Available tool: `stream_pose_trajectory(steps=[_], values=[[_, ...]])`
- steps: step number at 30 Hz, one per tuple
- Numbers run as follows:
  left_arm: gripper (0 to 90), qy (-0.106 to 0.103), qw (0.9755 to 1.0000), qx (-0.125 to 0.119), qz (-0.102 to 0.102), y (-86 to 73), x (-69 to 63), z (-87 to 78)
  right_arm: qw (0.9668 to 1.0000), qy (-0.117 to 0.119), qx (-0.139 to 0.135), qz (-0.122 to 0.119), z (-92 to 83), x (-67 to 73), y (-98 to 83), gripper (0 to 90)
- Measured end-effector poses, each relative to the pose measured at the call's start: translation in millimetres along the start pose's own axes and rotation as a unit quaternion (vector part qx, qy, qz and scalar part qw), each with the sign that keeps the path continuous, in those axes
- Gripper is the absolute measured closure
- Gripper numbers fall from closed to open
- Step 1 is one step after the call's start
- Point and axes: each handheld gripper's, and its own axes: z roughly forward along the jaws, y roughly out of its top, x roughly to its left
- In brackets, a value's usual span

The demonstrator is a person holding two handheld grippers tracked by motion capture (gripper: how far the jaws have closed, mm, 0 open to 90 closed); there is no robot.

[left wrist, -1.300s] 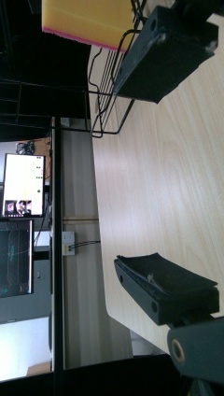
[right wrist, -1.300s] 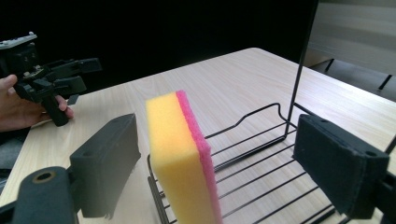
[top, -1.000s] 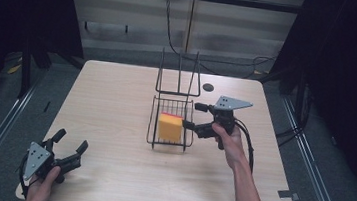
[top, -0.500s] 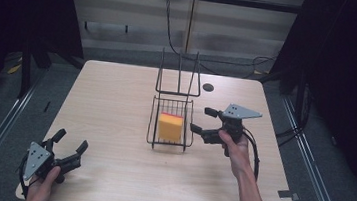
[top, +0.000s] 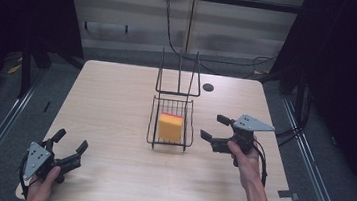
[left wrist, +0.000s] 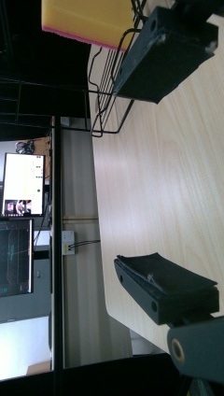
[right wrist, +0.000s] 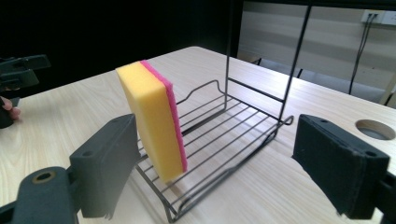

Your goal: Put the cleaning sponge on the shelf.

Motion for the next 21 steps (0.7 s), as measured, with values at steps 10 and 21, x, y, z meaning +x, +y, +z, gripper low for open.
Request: stream_pose_trajectory(steps=[10,21], values=[[15.0,-0.001,1.0,0.001,0.0,0.0,0.0,-0.1,0.9996,-0.028,-0.005,0.01,-21.6,-1.0,-12.8,13.6],[15.2,-0.001,1.0,0.001,0.0,0.0,0.0,-0.1,0.9966,-0.079,-0.015,0.017,-46.7,0.0,-33.1,13.8]])
